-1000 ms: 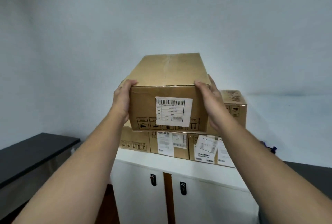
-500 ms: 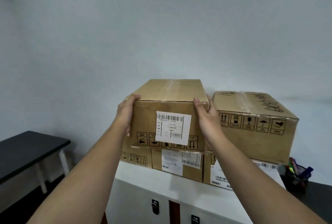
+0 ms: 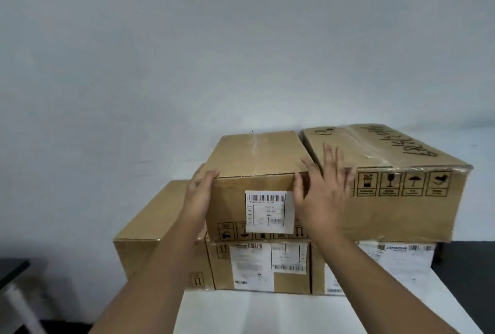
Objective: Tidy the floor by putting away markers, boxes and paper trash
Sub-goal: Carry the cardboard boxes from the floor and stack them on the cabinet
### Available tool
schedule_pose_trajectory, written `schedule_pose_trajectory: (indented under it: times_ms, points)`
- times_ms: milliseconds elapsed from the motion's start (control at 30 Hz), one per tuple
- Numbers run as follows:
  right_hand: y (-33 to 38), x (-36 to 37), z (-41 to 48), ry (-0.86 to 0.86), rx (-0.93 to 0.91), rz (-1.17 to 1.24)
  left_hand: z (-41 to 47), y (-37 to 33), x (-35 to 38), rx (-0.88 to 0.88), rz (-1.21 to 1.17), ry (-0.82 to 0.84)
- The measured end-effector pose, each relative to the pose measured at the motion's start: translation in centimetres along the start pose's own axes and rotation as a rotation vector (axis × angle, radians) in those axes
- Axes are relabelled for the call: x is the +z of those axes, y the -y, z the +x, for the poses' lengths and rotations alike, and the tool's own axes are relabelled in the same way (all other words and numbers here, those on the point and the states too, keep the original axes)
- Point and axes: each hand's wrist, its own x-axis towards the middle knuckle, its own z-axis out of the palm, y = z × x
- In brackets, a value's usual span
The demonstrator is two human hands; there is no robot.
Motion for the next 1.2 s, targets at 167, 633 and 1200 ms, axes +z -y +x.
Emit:
schedule_pose_trajectory:
  times_ms: [167, 633, 1200]
  points:
    - [-2.1, -0.2, 1.8, 0.113, 0.028, -0.199, 3.3, 1.0, 0.9, 0.022, -0.025, 0.037]
    - [-2.0, -0.7, 1.4, 0.18, -0.037, -0.178, 2.0, -1.6, -0.5, 0.423, 0.341, -0.013]
    - [-26.8, -34.1, -17.3, 0.024, 0.441, -0.545, -32.5, 7.4, 31.3, 0.815, 0.488, 1.047]
